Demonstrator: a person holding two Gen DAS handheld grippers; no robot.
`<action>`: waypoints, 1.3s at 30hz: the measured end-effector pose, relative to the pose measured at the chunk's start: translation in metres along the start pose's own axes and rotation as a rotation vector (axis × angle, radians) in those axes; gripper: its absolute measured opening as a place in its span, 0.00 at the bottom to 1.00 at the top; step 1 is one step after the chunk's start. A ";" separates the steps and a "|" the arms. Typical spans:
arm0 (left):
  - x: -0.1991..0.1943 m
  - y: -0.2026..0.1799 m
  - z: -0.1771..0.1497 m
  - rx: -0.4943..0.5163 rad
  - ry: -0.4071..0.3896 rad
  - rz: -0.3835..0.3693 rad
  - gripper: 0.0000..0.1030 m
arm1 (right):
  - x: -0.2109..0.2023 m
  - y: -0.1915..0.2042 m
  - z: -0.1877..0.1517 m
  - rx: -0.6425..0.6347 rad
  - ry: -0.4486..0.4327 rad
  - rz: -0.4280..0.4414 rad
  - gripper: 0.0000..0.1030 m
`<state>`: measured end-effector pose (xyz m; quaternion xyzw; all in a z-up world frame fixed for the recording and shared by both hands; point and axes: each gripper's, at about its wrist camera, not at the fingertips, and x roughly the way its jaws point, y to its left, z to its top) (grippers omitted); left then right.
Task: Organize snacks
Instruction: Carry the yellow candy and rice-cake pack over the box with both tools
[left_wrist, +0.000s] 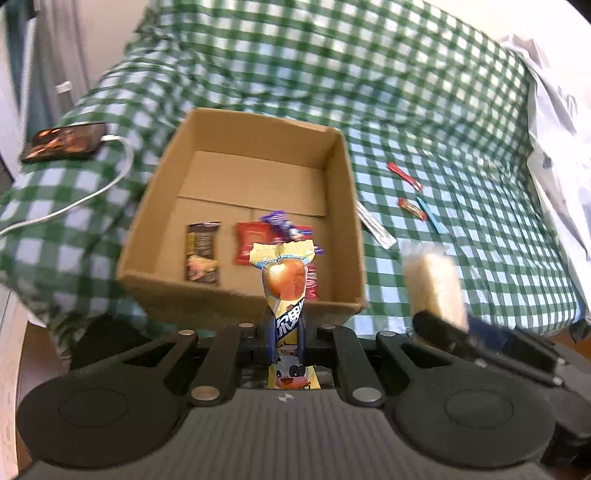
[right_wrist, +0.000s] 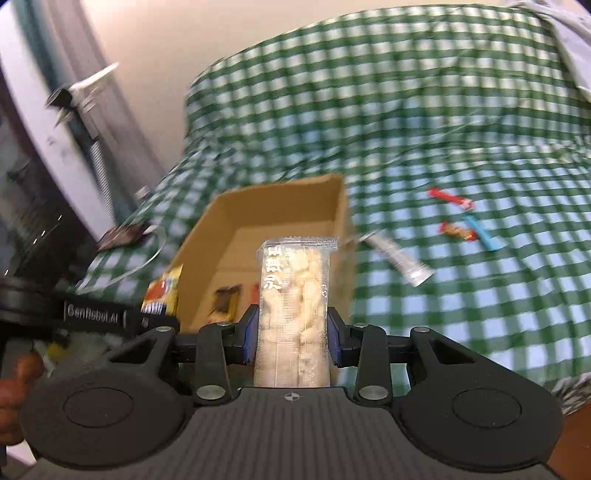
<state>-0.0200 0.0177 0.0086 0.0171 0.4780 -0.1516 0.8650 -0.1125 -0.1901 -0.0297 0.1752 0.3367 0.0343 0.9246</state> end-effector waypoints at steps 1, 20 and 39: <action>-0.006 0.007 -0.006 -0.009 -0.009 0.001 0.11 | -0.001 0.009 -0.004 -0.013 0.010 0.006 0.37; -0.029 0.045 -0.039 -0.084 -0.074 -0.057 0.11 | -0.018 0.079 -0.020 -0.146 0.045 -0.035 0.37; -0.026 0.049 -0.040 -0.083 -0.070 -0.057 0.11 | -0.016 0.087 -0.022 -0.163 0.061 -0.043 0.37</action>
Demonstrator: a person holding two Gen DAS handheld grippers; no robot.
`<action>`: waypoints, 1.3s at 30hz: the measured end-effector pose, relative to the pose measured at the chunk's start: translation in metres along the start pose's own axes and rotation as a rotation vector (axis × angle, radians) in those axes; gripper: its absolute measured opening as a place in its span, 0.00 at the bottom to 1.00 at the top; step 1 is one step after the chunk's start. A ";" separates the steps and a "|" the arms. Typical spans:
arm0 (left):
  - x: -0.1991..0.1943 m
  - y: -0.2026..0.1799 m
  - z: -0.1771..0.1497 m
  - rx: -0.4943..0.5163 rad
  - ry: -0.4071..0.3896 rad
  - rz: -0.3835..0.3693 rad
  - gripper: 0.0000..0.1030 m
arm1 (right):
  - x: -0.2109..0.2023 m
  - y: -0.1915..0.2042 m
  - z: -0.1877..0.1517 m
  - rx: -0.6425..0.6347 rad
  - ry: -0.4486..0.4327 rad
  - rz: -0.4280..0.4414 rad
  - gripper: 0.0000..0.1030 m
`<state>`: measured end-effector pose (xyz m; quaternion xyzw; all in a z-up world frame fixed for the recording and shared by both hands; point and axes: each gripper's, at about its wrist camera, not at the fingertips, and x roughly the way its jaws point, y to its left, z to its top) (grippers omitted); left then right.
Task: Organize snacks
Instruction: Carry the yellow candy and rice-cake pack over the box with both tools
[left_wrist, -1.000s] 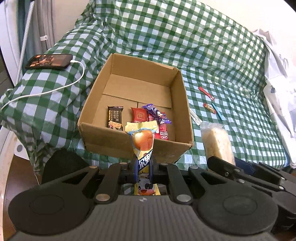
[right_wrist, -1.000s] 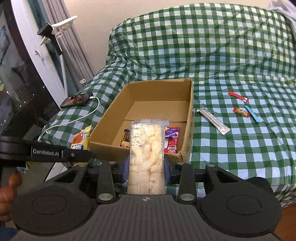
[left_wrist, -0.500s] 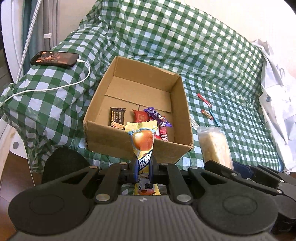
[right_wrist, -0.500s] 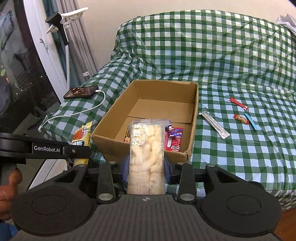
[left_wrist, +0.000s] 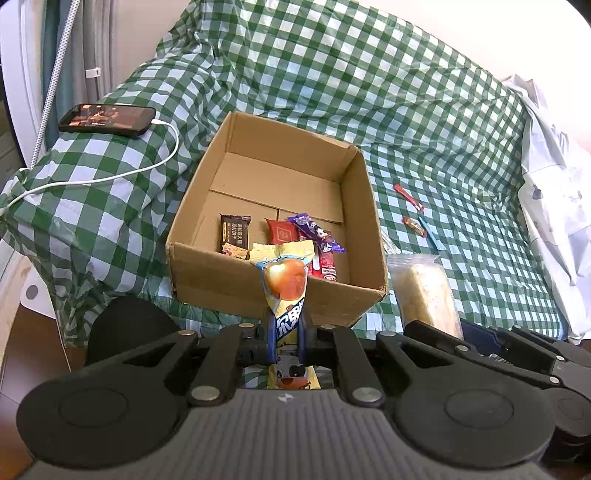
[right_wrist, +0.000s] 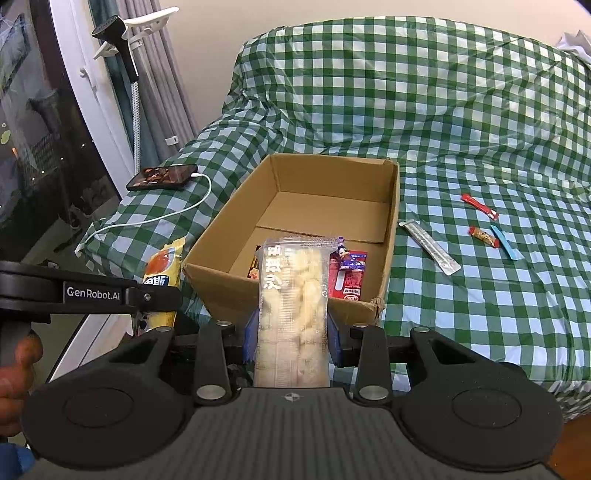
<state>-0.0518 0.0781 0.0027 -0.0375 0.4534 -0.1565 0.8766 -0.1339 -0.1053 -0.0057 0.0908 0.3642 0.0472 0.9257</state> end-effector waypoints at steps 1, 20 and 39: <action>0.001 0.000 0.000 0.001 0.002 0.001 0.11 | 0.002 0.000 -0.002 0.001 0.003 0.000 0.37; 0.024 0.001 0.023 -0.014 0.033 0.009 0.11 | 0.028 -0.006 0.014 -0.007 0.039 -0.020 0.37; 0.088 0.019 0.109 -0.050 0.011 0.046 0.11 | 0.104 -0.025 0.068 -0.011 0.067 -0.037 0.37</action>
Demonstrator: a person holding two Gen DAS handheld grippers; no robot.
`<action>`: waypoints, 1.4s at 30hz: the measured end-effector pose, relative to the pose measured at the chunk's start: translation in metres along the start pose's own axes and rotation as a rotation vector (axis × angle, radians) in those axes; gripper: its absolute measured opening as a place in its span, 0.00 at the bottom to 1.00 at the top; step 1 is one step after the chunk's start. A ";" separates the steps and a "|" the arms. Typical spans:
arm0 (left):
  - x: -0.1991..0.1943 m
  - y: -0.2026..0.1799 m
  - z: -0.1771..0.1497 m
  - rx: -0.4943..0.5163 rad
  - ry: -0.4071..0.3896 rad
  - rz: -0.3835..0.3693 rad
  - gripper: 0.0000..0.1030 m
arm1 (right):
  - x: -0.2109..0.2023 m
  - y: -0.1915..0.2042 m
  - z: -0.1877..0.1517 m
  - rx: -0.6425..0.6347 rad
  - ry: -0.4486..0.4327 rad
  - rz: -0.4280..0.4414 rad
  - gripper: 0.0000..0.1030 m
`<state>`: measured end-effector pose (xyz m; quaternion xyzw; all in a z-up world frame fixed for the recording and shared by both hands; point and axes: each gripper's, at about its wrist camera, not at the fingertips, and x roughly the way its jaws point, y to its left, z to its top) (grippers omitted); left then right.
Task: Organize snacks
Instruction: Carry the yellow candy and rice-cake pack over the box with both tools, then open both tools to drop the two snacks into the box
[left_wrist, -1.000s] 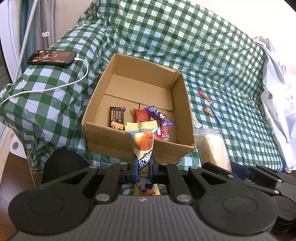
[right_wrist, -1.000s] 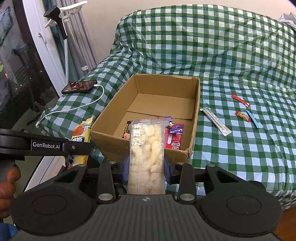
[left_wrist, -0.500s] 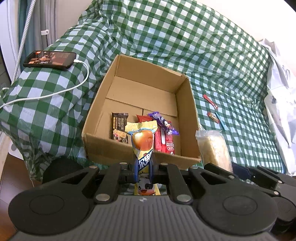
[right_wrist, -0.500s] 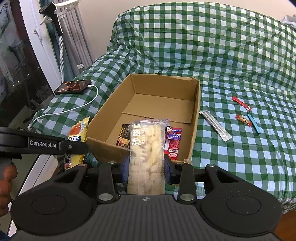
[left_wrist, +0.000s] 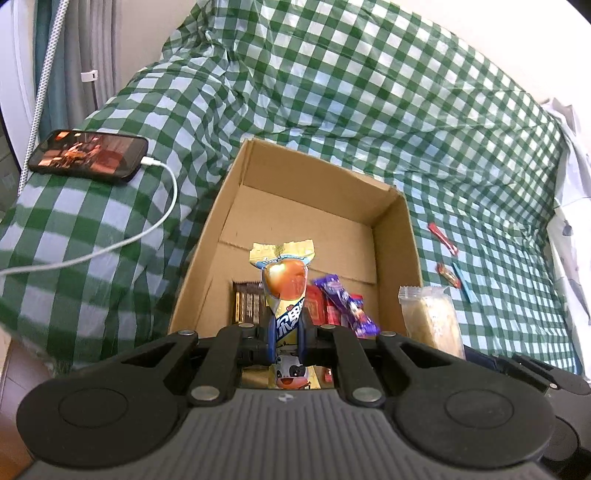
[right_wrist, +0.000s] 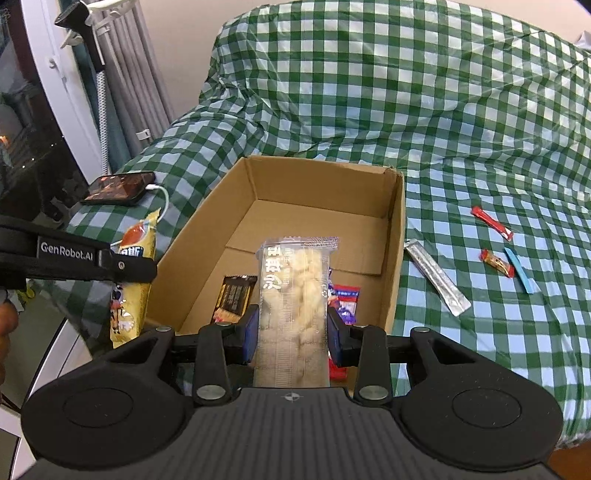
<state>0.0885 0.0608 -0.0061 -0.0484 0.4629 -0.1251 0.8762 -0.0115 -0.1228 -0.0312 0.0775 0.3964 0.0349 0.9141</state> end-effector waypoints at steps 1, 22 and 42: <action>0.006 -0.001 0.004 0.003 0.004 0.003 0.11 | 0.006 -0.002 0.003 0.003 0.004 -0.001 0.37; 0.123 -0.003 0.026 0.028 0.162 0.056 0.12 | 0.117 -0.026 0.023 0.051 0.129 0.011 0.37; 0.048 -0.003 -0.047 0.094 0.077 0.213 1.00 | 0.055 -0.004 -0.013 0.084 0.153 -0.006 0.88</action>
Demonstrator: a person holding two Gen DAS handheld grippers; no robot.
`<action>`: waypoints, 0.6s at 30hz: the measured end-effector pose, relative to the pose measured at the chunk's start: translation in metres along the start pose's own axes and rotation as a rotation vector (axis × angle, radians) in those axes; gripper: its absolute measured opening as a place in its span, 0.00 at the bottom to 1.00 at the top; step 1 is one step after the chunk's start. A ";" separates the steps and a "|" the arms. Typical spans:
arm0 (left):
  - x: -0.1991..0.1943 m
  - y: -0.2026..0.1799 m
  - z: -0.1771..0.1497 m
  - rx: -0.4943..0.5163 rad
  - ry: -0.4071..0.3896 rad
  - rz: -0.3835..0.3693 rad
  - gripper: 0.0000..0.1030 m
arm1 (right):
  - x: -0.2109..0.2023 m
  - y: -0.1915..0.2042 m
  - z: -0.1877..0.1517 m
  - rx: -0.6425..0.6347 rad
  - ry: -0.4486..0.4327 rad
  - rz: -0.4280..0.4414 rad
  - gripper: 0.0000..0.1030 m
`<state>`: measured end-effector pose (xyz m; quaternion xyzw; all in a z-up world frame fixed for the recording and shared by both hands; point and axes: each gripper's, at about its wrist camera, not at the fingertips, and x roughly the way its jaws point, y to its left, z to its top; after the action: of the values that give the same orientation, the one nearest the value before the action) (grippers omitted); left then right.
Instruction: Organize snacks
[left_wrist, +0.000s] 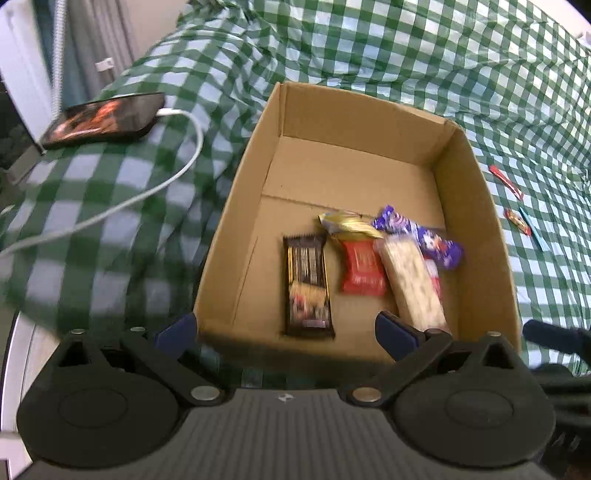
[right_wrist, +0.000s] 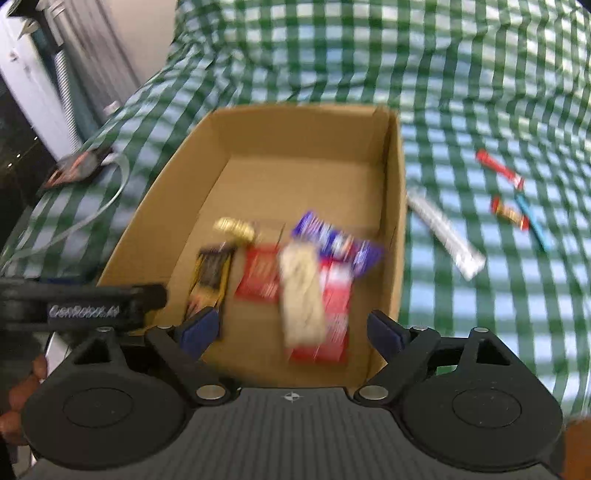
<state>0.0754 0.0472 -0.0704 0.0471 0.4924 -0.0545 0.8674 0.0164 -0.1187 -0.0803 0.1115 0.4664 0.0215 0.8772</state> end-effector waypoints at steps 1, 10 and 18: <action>-0.009 -0.002 -0.009 0.000 -0.011 0.003 1.00 | -0.006 0.004 -0.008 -0.006 -0.001 0.002 0.89; -0.070 -0.008 -0.049 0.019 -0.127 0.030 1.00 | -0.065 0.026 -0.052 -0.109 -0.104 -0.018 0.91; -0.104 -0.005 -0.074 -0.012 -0.187 0.044 1.00 | -0.104 0.032 -0.070 -0.137 -0.190 -0.020 0.93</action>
<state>-0.0409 0.0572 -0.0193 0.0476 0.4084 -0.0367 0.9108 -0.0977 -0.0904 -0.0266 0.0484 0.3798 0.0338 0.9232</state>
